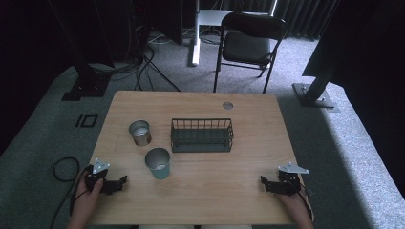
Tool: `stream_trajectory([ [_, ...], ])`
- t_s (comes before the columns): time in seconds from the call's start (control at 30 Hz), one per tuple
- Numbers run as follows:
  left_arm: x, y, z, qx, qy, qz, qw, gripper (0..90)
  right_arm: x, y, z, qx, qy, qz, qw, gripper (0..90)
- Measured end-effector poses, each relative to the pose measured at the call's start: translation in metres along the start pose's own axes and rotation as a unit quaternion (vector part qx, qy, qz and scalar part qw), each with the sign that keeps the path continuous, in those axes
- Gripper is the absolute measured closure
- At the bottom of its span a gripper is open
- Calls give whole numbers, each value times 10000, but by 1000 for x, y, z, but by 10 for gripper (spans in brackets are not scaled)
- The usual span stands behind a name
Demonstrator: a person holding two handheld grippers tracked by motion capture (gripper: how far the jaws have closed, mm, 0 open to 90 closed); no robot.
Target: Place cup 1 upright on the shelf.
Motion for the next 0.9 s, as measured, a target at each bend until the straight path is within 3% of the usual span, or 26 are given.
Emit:
stream_trajectory([
  [0.7, 0, 0, 0, 0, 2, 0, 10000, 16, 0, 3, -3, 71, 111, -157, 9998, 113],
  [0.9, 0, 0, 0, 0, 2, -1, 10000, 16, 0, 2, -12, 284, 275, -225, 9990, 114],
])
Point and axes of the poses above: each handheld gripper's, and its own axes: y roughly backward along the jaws, x roughly out of its top, z roughly to its right, the point moved 4 cm from there along -y, roughly forward along the jaws, and after that the axes turned 9 degrees about -y, right-handed, at the moved point
